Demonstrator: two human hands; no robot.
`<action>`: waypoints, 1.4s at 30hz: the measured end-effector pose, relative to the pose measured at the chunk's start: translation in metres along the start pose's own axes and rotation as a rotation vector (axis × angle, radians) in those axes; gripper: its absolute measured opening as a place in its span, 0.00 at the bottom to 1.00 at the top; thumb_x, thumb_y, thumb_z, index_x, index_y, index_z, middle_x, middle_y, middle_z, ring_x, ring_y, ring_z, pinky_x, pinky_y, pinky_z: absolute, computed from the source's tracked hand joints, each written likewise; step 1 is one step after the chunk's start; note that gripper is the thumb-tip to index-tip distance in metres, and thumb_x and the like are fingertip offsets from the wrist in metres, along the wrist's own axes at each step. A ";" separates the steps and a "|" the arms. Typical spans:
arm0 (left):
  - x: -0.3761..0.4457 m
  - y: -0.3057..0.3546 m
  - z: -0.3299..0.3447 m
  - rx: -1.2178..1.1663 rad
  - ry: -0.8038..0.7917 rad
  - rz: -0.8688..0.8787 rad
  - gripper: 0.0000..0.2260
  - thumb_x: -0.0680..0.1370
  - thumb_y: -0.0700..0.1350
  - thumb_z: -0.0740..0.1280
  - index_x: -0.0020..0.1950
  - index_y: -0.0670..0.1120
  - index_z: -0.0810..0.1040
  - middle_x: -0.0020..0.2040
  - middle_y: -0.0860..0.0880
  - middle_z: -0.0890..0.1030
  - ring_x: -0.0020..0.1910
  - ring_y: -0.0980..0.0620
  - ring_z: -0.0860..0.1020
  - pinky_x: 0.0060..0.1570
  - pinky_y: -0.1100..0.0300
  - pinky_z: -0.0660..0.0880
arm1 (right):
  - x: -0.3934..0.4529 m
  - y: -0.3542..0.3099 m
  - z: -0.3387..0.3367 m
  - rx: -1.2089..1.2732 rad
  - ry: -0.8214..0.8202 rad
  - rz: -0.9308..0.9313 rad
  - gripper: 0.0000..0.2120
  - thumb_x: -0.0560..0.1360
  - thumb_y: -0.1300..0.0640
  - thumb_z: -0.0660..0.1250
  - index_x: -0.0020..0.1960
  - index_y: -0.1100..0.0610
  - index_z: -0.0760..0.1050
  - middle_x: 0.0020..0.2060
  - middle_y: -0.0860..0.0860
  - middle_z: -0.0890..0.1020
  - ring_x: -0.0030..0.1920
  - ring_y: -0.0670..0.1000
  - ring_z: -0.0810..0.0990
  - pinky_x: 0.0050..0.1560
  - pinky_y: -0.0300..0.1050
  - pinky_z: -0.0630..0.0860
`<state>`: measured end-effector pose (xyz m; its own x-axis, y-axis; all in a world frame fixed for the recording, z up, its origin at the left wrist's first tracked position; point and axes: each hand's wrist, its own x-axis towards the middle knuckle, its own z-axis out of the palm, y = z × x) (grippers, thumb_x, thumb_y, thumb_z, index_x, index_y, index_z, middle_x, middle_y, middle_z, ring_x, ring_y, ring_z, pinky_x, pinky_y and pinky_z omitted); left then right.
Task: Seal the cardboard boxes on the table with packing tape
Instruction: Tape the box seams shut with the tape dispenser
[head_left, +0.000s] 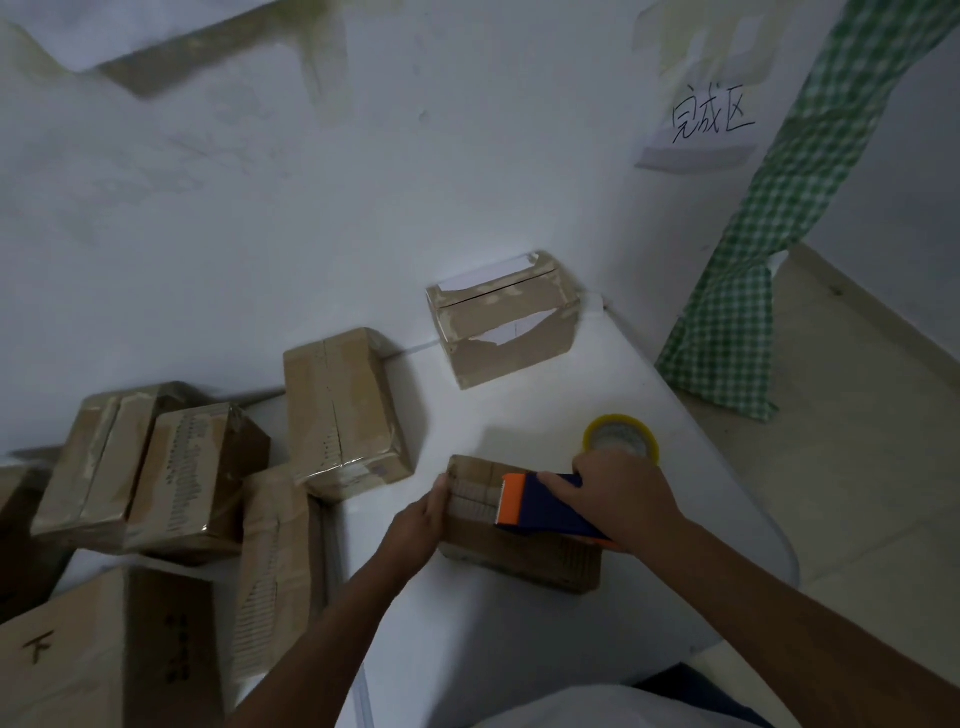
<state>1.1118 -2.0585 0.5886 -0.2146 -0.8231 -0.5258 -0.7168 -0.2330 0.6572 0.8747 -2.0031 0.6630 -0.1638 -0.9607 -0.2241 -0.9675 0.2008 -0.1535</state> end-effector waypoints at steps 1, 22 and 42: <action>0.003 0.002 -0.002 0.014 0.014 0.042 0.28 0.82 0.62 0.47 0.76 0.48 0.66 0.74 0.44 0.69 0.69 0.47 0.70 0.68 0.55 0.66 | 0.000 0.000 -0.001 -0.018 -0.010 -0.004 0.26 0.78 0.33 0.52 0.33 0.52 0.67 0.29 0.49 0.69 0.32 0.49 0.72 0.34 0.43 0.70; 0.032 0.010 0.018 0.146 0.030 0.343 0.17 0.85 0.54 0.51 0.75 0.58 0.64 0.76 0.54 0.66 0.74 0.53 0.66 0.71 0.56 0.63 | -0.028 0.096 0.020 0.055 -0.063 0.001 0.28 0.76 0.30 0.52 0.30 0.52 0.62 0.25 0.49 0.66 0.25 0.46 0.65 0.27 0.41 0.59; 0.025 0.010 0.007 0.888 -0.135 0.851 0.47 0.71 0.78 0.56 0.81 0.55 0.43 0.81 0.54 0.46 0.80 0.52 0.42 0.77 0.45 0.41 | -0.019 0.069 0.031 0.068 -0.087 -0.029 0.27 0.76 0.30 0.53 0.32 0.51 0.63 0.28 0.49 0.69 0.27 0.46 0.67 0.29 0.42 0.63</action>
<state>1.0943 -2.0776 0.5781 -0.8612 -0.4688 -0.1965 -0.5063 0.8250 0.2509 0.8174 -1.9647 0.6273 -0.1160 -0.9464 -0.3013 -0.9557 0.1890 -0.2257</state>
